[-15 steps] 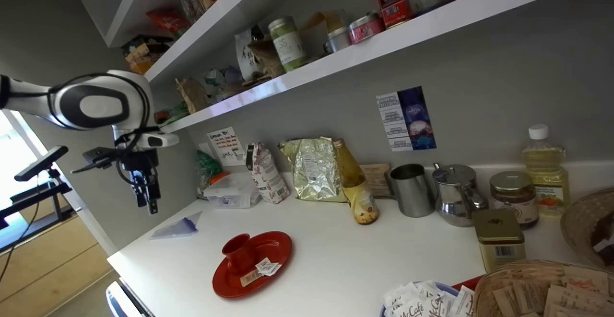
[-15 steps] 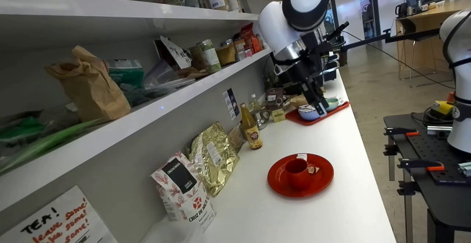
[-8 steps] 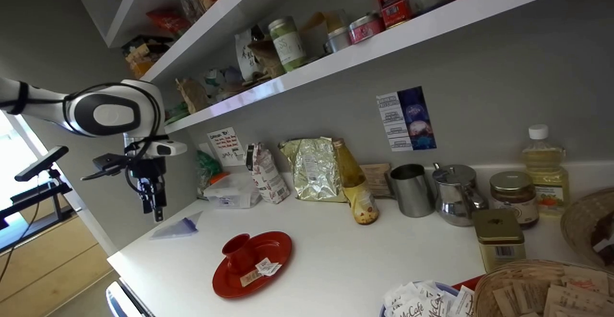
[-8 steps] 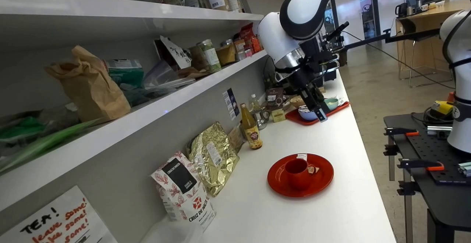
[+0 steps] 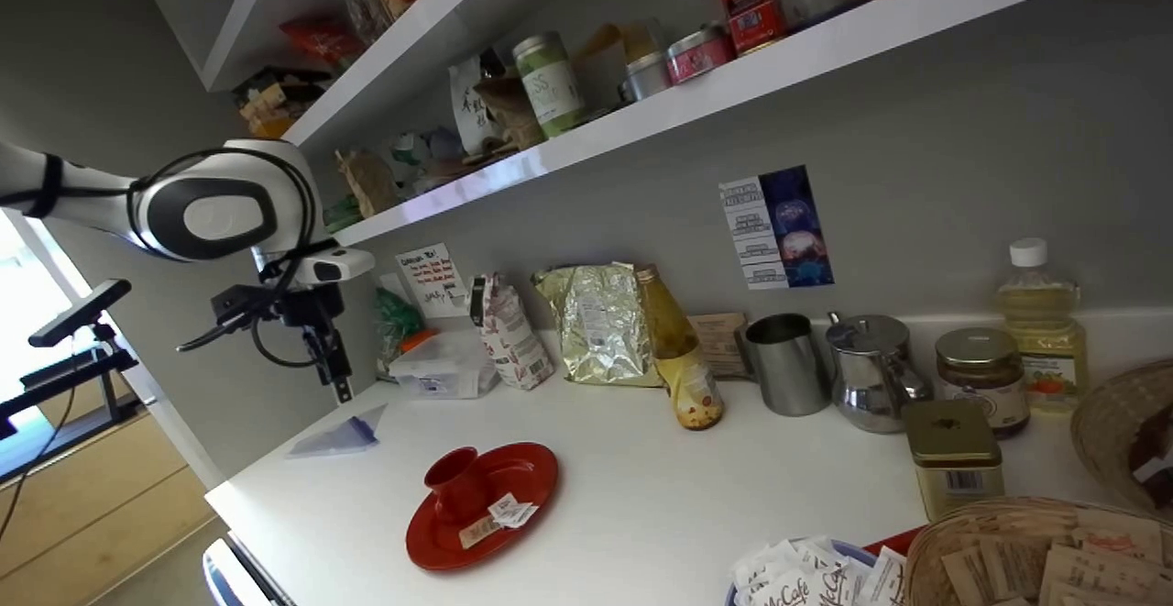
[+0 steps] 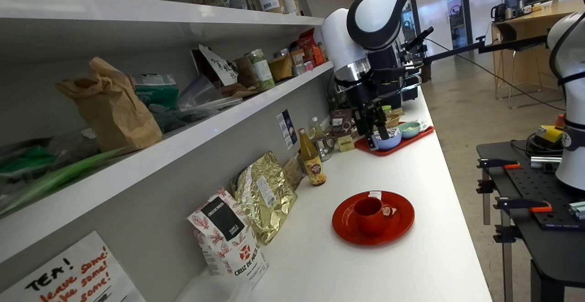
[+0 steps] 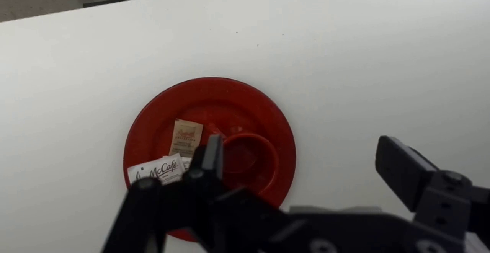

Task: Take the cup off of the plate

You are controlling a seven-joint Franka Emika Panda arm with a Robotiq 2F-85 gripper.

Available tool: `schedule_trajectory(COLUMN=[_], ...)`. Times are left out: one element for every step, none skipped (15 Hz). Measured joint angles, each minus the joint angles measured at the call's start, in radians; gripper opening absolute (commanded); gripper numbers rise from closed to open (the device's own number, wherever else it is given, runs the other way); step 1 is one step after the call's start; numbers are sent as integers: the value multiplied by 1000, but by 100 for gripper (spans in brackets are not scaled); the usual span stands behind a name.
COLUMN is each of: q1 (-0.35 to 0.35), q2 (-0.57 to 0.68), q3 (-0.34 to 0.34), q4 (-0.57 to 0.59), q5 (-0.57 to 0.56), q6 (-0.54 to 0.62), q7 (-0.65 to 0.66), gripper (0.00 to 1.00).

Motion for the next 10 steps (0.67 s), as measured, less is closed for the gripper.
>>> schedule_trajectory(q1=[-1, -1, -1, 0, 1, 2, 2, 2, 2, 2], q2=[11, 24, 38, 54, 69, 83, 97, 110, 121, 131], q3=[0, 0, 0, 0, 0, 0, 0, 0, 0, -1], q4=[-3, -6, -10, -16, -21, -25, -28, -28, -27, -24], q5=[-9, -18, -28, -39, -47, -56, -66, -78, -86, -93], q6=[2, 3, 4, 7, 13, 21, 35, 51, 68, 83], q7=[7, 13, 23, 32, 41, 52, 68, 84, 101, 116], gripper=[100, 100, 100, 100, 100, 100, 100, 100, 100, 100])
